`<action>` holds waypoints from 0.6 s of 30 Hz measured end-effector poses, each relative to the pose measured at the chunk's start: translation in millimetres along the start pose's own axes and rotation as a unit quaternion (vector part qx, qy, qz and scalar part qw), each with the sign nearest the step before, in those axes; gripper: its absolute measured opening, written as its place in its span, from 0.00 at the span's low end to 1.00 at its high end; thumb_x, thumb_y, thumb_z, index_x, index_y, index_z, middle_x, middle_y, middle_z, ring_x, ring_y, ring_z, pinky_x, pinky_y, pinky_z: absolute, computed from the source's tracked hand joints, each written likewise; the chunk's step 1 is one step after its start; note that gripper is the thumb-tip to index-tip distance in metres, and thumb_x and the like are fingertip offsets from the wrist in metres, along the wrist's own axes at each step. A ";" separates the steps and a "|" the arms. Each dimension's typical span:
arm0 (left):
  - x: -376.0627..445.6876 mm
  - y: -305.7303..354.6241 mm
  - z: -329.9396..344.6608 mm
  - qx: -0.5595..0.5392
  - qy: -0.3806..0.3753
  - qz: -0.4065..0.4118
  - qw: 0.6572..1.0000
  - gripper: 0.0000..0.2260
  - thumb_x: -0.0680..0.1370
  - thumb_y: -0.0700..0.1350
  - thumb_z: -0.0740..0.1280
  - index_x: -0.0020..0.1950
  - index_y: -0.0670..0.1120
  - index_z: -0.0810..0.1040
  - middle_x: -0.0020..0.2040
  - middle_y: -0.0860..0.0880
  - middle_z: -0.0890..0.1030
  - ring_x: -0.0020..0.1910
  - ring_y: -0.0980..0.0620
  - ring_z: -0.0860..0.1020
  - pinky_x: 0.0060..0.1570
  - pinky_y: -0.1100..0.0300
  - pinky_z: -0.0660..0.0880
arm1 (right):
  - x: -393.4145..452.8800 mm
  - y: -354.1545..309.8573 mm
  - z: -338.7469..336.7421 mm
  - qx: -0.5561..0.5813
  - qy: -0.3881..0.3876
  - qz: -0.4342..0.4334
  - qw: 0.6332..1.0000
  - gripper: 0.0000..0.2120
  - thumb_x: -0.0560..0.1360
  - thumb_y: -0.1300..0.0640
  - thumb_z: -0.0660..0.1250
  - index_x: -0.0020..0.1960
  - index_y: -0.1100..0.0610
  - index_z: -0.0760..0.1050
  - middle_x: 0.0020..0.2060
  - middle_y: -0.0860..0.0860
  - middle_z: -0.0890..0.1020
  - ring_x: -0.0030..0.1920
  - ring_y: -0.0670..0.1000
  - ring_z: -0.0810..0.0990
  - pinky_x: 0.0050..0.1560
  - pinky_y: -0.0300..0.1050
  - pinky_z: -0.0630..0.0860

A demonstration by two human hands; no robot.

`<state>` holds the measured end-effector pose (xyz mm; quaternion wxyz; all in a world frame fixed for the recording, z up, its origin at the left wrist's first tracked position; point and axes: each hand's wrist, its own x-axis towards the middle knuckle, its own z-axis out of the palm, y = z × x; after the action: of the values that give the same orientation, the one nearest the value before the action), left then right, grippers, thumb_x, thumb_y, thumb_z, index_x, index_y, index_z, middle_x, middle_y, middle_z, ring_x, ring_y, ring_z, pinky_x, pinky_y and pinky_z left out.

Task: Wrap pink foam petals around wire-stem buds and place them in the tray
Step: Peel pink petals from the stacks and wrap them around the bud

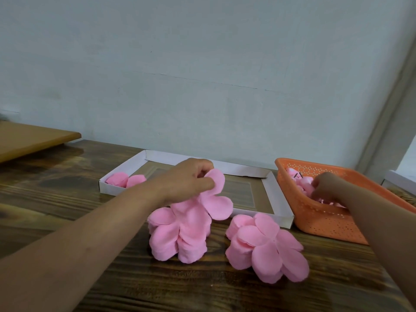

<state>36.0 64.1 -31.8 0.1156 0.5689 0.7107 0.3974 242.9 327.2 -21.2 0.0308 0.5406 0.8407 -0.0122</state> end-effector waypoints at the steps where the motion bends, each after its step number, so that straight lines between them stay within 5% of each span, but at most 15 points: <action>1: 0.0 0.8 0.9 -0.017 0.002 -0.002 1.000 0.09 0.75 0.38 0.64 0.35 0.45 0.69 0.28 0.57 0.67 0.28 0.58 0.63 0.27 0.69 0.60 | 0.8 1.0 0.6 0.007 0.001 -0.003 1.000 0.11 0.73 0.62 0.65 0.54 0.63 0.79 0.49 0.57 0.83 0.50 0.54 0.82 0.52 0.44 0.79; 5: 2.6 3.1 5.7 -0.133 0.023 -0.030 0.990 0.06 0.77 0.38 0.63 0.46 0.35 0.73 0.37 0.46 0.72 0.35 0.52 0.68 0.38 0.59 0.65 | 3.9 5.3 2.5 0.048 0.021 -0.007 0.999 0.09 0.71 0.64 0.67 0.50 0.65 0.79 0.44 0.60 0.83 0.46 0.57 0.82 0.48 0.47 0.80; 8: 5.1 5.5 11.2 -0.203 0.044 -0.052 0.977 0.04 0.78 0.42 0.64 0.44 0.44 0.76 0.36 0.49 0.77 0.31 0.53 0.73 0.36 0.61 0.71 | 5.7 8.2 0.0 0.098 0.068 -0.003 0.993 0.05 0.69 0.66 0.67 0.44 0.65 0.78 0.40 0.61 0.82 0.42 0.58 0.82 0.37 0.45 0.77; 11: 7.2 7.4 18.0 -0.236 0.062 -0.061 0.968 0.05 0.80 0.43 0.63 0.46 0.49 0.78 0.37 0.51 0.80 0.33 0.55 0.78 0.37 0.63 0.76 | 9.5 9.3 -3.6 0.165 0.138 -0.017 0.976 0.03 0.68 0.64 0.67 0.40 0.64 0.77 0.36 0.60 0.82 0.39 0.59 0.81 0.38 0.45 0.76; 15: 9.4 12.5 26.4 -0.235 0.104 -0.066 0.964 0.06 0.81 0.43 0.62 0.48 0.47 0.78 0.40 0.50 0.80 0.33 0.57 0.77 0.29 0.69 0.73 | 1.9 -3.2 -14.7 0.272 0.231 -0.074 0.931 0.05 0.70 0.61 0.68 0.39 0.63 0.76 0.33 0.60 0.80 0.33 0.57 0.76 0.35 0.44 0.72; 18: 11.2 14.3 31.7 -0.248 0.132 -0.098 0.955 0.06 0.81 0.44 0.62 0.53 0.46 0.78 0.46 0.46 0.80 0.35 0.53 0.78 0.31 0.66 0.76 | -25.8 -22.2 -25.1 0.392 0.246 -0.143 0.875 0.03 0.70 0.62 0.69 0.39 0.62 0.78 0.34 0.58 0.82 0.33 0.53 0.77 0.35 0.43 0.73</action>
<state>62.2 88.4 -39.4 0.1967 0.3925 0.6509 0.6193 232.5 295.8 5.3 -0.3938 0.3678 0.8155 -0.2113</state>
